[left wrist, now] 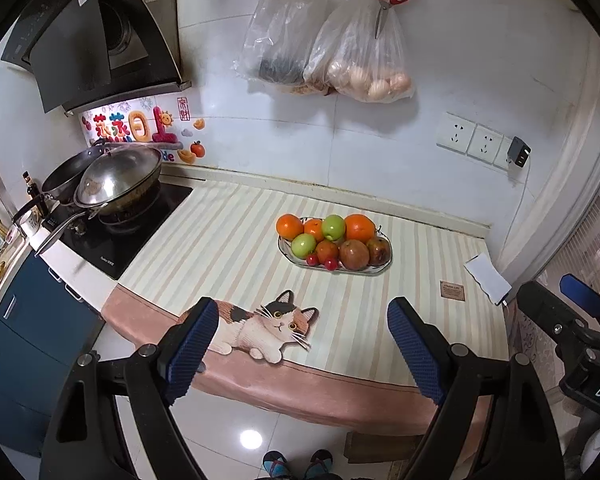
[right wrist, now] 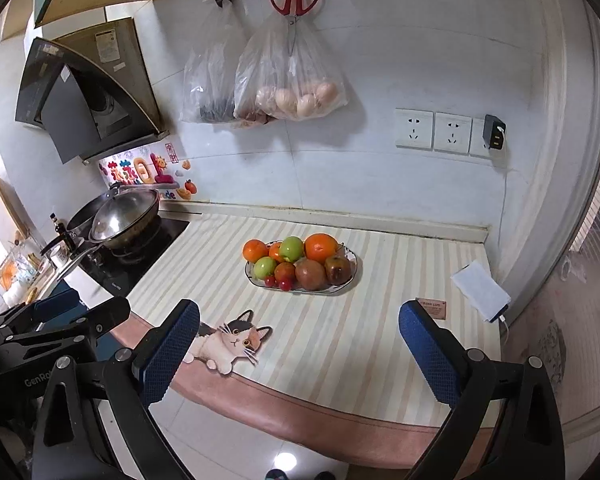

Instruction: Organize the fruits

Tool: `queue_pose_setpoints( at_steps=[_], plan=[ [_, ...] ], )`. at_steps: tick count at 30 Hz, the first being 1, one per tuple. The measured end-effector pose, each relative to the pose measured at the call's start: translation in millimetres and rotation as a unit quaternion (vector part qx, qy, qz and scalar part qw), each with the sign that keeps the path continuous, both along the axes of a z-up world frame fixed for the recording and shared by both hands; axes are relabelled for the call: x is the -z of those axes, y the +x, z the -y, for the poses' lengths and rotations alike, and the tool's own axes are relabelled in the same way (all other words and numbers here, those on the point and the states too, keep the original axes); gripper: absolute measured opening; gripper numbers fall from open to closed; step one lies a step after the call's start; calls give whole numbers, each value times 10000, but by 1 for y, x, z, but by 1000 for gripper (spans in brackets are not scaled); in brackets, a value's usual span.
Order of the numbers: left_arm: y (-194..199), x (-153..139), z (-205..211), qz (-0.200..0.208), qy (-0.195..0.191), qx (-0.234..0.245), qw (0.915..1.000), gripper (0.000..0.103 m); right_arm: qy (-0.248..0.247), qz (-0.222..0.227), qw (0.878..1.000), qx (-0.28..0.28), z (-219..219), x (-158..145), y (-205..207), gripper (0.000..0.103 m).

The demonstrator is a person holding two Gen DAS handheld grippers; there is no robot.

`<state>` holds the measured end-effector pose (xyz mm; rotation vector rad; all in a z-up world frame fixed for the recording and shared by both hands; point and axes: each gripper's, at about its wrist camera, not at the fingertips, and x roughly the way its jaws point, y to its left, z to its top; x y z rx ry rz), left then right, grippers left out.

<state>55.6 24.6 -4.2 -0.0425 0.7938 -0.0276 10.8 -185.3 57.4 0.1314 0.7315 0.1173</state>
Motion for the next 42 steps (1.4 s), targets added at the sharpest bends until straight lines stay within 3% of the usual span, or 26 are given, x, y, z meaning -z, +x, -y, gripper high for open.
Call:
queue_pose_setpoints(
  at_steps=[3, 4, 10, 26, 42],
  plan=[
    [2, -3, -3, 43, 7, -20, 10000, 89, 10, 31, 10000, 21, -1, -1, 2, 102],
    [4, -3, -5, 46, 9, -24, 10000, 96, 9, 16, 10000, 29, -2, 0, 4, 102],
    [18, -1, -7, 122, 105, -102, 9998, 100, -36, -47, 10000, 68, -5, 8, 21, 102],
    [73, 37, -9, -334, 278, -235, 9988, 100, -165, -340, 9993, 45, -17, 48, 88, 102],
    [91, 54, -16, -511, 317, -286, 9978, 100, -336, -537, 9979, 103, -26, 75, 116, 102]
  ],
)
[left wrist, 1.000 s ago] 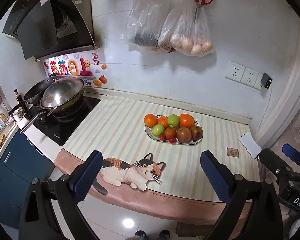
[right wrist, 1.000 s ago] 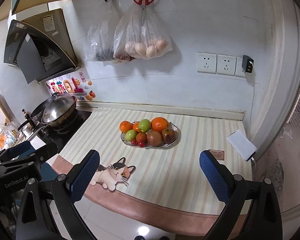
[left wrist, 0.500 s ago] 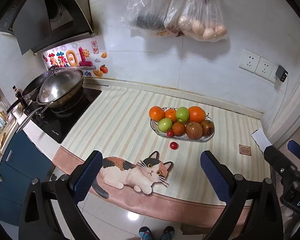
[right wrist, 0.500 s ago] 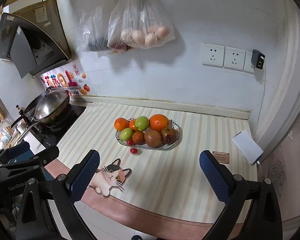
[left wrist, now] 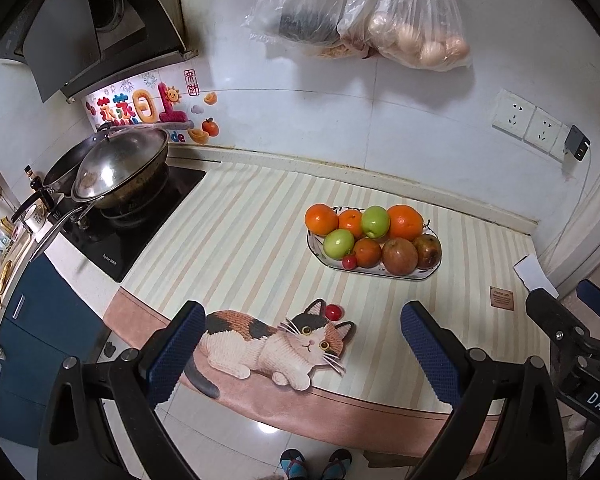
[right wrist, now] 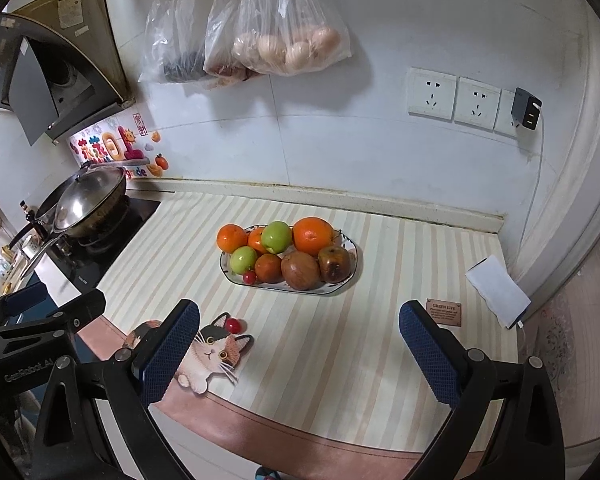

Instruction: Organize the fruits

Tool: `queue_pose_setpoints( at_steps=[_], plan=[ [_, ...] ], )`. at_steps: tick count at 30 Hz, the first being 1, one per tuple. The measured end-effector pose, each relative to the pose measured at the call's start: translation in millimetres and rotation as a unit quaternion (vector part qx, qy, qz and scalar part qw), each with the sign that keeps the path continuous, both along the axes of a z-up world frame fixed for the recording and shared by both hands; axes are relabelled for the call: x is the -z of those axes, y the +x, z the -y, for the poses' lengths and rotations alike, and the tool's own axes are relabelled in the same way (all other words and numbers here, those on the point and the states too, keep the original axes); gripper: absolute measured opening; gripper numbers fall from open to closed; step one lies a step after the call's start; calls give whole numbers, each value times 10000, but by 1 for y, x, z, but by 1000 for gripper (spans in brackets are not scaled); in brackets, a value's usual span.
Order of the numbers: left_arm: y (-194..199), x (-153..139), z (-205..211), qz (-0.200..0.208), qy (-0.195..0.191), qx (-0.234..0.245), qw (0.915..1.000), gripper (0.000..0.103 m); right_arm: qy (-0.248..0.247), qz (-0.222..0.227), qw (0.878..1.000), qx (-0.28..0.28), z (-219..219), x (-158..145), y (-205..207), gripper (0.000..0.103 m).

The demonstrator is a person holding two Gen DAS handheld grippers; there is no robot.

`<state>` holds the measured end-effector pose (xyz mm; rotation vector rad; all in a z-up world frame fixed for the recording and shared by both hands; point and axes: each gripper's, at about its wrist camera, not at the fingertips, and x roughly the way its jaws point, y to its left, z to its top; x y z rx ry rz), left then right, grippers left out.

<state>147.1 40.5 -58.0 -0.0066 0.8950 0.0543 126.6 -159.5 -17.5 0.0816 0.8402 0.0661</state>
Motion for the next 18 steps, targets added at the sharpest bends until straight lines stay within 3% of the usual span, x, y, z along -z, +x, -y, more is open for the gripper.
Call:
queue_pose_setpoints(
  at_steps=[18],
  plan=[
    [-2, 4, -4, -6, -52, 13, 10000, 100, -2, -11, 10000, 22, -4, 3, 4, 102]
  ],
)
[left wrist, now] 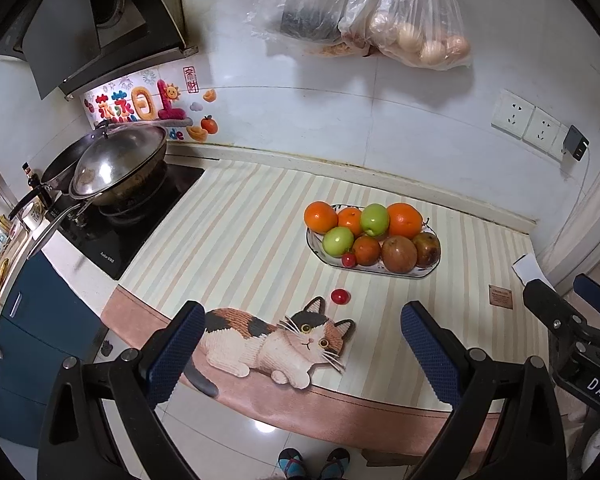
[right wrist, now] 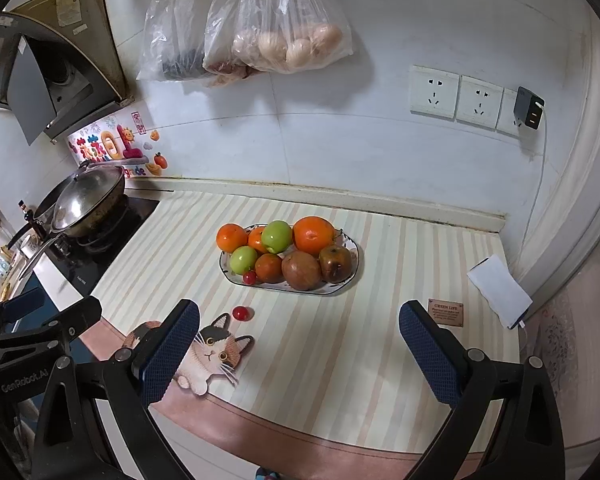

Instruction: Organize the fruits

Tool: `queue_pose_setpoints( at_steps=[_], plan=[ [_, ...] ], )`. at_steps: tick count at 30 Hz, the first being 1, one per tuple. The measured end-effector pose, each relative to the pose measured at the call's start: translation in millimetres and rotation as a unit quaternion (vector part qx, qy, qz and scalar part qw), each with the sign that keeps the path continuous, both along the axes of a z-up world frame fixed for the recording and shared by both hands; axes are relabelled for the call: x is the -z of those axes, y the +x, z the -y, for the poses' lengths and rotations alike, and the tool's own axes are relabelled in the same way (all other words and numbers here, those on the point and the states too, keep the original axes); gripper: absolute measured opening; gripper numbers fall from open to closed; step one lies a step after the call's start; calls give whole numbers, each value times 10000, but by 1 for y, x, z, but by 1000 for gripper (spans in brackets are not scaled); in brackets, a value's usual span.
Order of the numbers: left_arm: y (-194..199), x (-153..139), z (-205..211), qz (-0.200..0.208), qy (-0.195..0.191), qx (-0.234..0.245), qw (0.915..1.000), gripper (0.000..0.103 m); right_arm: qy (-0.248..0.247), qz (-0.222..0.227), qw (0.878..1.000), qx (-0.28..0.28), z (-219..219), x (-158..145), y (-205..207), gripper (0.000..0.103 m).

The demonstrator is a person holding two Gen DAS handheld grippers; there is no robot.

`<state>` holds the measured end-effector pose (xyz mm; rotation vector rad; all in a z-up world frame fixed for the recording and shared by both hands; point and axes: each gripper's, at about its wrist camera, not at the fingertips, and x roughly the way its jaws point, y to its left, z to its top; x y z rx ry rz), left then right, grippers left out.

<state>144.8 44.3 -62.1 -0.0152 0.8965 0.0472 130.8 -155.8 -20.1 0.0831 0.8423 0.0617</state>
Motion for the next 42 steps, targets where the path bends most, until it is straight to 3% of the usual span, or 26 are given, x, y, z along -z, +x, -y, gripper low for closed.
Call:
queue_pose_setpoints(
  at_steps=[42],
  plan=[
    [-6, -4, 4, 67, -40, 104, 9999, 100, 0, 106, 9999, 89, 5, -8, -13, 102]
  ],
)
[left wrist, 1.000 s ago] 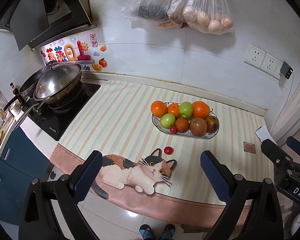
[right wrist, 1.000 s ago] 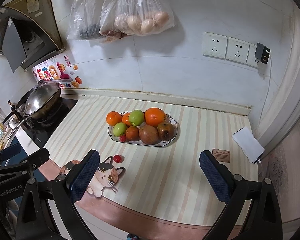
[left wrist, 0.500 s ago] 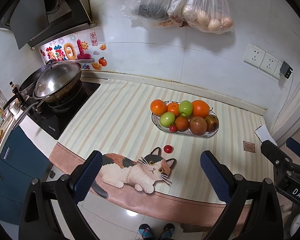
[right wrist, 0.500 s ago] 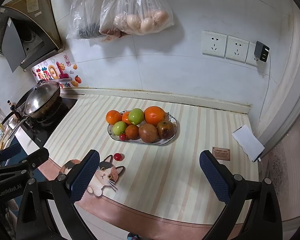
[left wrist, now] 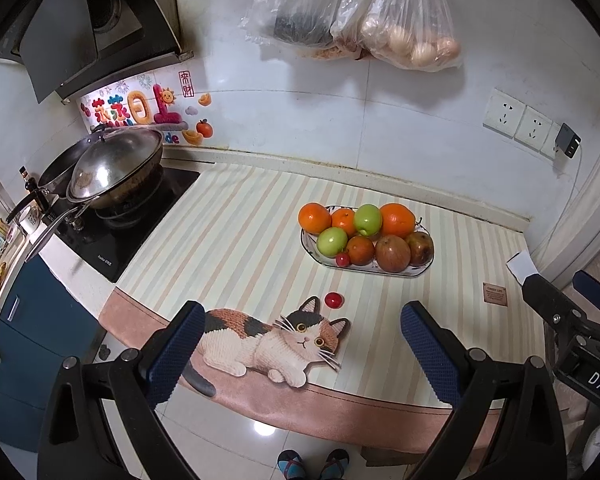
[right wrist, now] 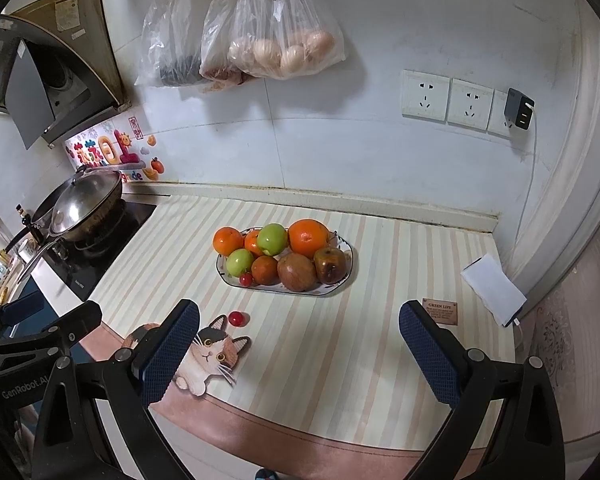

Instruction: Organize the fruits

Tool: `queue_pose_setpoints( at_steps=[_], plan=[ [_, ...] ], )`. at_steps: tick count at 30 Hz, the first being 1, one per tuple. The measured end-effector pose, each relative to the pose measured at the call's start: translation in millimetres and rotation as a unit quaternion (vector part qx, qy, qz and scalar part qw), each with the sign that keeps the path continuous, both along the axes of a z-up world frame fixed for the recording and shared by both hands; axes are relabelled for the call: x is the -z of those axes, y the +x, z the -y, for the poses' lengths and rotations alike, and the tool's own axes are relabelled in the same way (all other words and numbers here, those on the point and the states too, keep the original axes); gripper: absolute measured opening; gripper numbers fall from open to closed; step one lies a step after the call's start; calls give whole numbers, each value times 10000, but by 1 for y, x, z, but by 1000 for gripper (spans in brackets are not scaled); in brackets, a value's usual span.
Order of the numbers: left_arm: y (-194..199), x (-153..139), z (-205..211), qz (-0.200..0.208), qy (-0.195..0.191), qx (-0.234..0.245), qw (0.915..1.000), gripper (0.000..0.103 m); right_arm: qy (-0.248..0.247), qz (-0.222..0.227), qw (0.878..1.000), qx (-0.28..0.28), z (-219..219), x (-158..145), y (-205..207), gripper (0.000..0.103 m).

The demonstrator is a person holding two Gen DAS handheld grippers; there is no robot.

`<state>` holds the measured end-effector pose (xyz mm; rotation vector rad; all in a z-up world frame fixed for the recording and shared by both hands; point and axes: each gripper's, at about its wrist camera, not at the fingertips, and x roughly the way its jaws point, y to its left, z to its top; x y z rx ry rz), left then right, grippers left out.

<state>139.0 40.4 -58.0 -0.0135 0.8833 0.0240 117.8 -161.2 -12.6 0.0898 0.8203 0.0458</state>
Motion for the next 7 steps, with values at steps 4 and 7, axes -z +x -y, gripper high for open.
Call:
queue_pose_setpoints(
  at_steps=[4, 7],
  plan=[
    [-2, -3, -2, 70, 1, -9, 10000, 100, -2, 39, 10000, 7, -1, -3, -2, 102],
    [-6, -5, -4, 167, 15, -35, 9999, 100, 14, 50, 10000, 13, -1, -4, -3, 102]
  ],
)
